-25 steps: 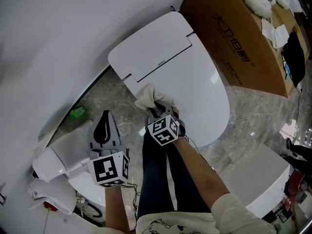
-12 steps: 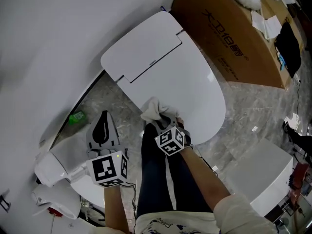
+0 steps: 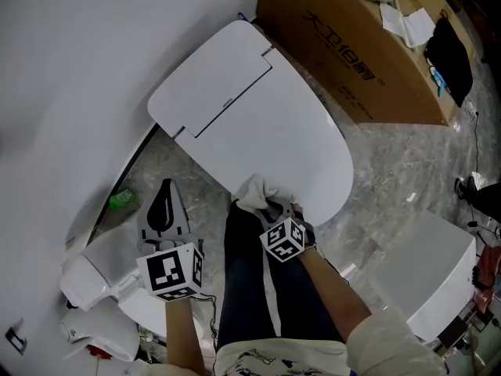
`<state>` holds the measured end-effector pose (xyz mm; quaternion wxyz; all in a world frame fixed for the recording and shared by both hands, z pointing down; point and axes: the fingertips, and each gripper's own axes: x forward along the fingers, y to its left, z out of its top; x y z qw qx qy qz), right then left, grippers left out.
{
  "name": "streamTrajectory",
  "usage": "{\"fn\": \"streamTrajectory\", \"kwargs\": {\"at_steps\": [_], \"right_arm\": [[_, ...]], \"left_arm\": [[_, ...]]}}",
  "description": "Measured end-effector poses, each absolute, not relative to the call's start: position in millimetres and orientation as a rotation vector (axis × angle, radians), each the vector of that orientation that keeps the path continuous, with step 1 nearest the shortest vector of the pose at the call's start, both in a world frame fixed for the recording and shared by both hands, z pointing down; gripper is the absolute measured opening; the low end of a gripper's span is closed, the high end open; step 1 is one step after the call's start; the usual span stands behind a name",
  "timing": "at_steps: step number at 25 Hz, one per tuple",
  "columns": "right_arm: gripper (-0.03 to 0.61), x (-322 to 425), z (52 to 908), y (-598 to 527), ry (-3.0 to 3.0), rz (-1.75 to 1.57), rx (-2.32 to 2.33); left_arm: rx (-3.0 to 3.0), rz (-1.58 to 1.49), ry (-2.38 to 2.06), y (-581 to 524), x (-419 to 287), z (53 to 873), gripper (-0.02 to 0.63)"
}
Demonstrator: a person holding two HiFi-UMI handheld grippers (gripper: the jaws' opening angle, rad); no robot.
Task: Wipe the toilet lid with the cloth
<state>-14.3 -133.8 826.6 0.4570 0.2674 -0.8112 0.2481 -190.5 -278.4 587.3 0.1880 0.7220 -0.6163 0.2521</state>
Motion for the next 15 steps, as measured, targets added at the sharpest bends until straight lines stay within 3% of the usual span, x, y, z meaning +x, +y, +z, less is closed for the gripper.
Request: {"fn": "streamTrajectory", "kwargs": {"at_steps": [15], "right_arm": [[0.11, 93.4, 836.4, -73.7, -1.882, 0.713, 0.74]], "left_arm": [[2.123, 0.741, -1.657, -278.9, -151.2, 583.7, 0.012]]}}
